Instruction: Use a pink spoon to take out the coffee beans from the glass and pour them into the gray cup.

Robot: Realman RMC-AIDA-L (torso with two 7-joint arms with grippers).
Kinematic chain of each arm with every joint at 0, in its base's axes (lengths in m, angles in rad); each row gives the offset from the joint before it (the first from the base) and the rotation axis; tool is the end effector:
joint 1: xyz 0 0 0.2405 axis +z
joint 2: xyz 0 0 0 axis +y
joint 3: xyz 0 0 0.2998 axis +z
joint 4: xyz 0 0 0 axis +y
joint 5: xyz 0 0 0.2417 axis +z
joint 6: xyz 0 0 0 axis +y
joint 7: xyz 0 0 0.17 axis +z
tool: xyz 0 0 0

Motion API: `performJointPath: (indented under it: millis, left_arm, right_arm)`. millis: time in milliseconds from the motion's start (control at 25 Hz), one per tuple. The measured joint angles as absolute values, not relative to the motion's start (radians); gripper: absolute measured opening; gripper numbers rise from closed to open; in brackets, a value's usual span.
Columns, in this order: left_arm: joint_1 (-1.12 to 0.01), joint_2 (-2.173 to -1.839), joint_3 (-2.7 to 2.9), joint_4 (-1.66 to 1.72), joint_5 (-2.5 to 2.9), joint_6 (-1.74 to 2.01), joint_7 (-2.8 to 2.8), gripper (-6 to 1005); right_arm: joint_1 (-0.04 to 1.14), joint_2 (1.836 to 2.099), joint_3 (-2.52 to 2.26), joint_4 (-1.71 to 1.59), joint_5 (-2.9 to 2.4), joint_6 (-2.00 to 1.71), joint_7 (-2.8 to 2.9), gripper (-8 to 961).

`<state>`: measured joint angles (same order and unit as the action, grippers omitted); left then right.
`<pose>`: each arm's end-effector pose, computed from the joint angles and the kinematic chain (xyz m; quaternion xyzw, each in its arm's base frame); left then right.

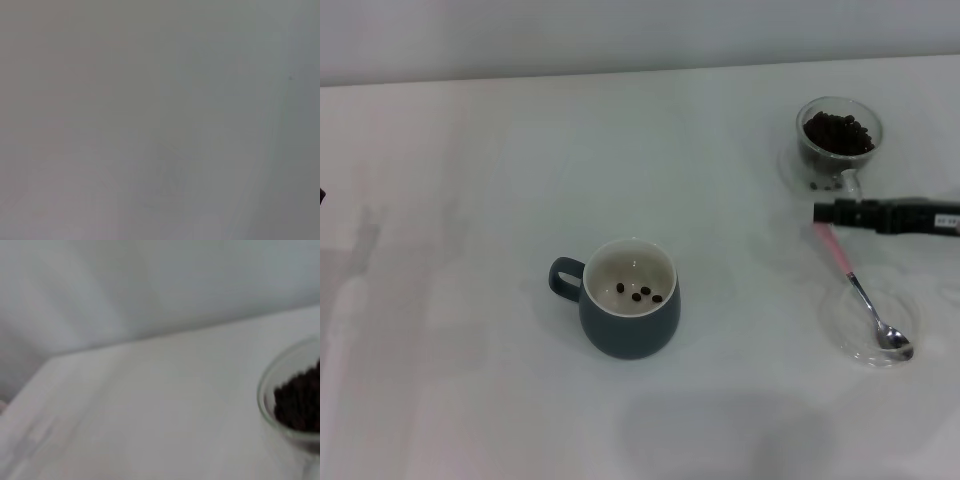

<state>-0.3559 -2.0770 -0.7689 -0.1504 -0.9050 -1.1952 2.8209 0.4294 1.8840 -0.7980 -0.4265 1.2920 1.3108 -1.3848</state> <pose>-0.4075 0.3523 -0.0572 -0.6671 -0.3089 -0.3332 0.5904 0.4148 0.3718 0.0058 -0.8150 0.5002 0.2123 0.2011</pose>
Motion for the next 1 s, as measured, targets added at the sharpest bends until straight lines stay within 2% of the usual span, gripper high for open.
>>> performJointPath:
  millis: [120, 320, 520, 760, 840, 1000]
  left_arm:
    - [-0.356, -2.077, -0.769, -0.150, -0.905, -1.195, 2.821, 804]
    - [-0.354, -2.077, -0.768, -0.150, -0.907, -1.195, 2.821, 804]
    - [-0.354, -2.079, -0.768, -0.150, -0.908, -1.195, 2.820, 805]
    - [-0.354, -2.079, -0.768, -0.150, -0.911, -1.187, 2.818, 804]
    - [-0.354, -2.079, -0.768, -0.150, -0.912, -1.186, 2.817, 804]
    - [-0.353, -2.079, -0.768, -0.149, -0.916, -1.185, 2.816, 805]
  right_arm:
    - [0.420, 1.878, -0.707, -0.428, 1.297, 1.372, -1.422, 540]
    - [0.398, 1.875, -0.521, -0.428, 1.304, 1.470, -1.500, 574]
    - [0.369, 1.911, -0.384, -0.428, 1.329, 1.492, -1.663, 601]
    - [0.338, 1.990, -0.235, -0.405, 1.359, 1.459, -2.024, 634]
    - [0.332, 2.000, -0.198, -0.357, 1.381, 1.441, -2.148, 645]
    - [0.328, 2.000, -0.122, -0.214, 1.463, 1.398, -2.401, 668]
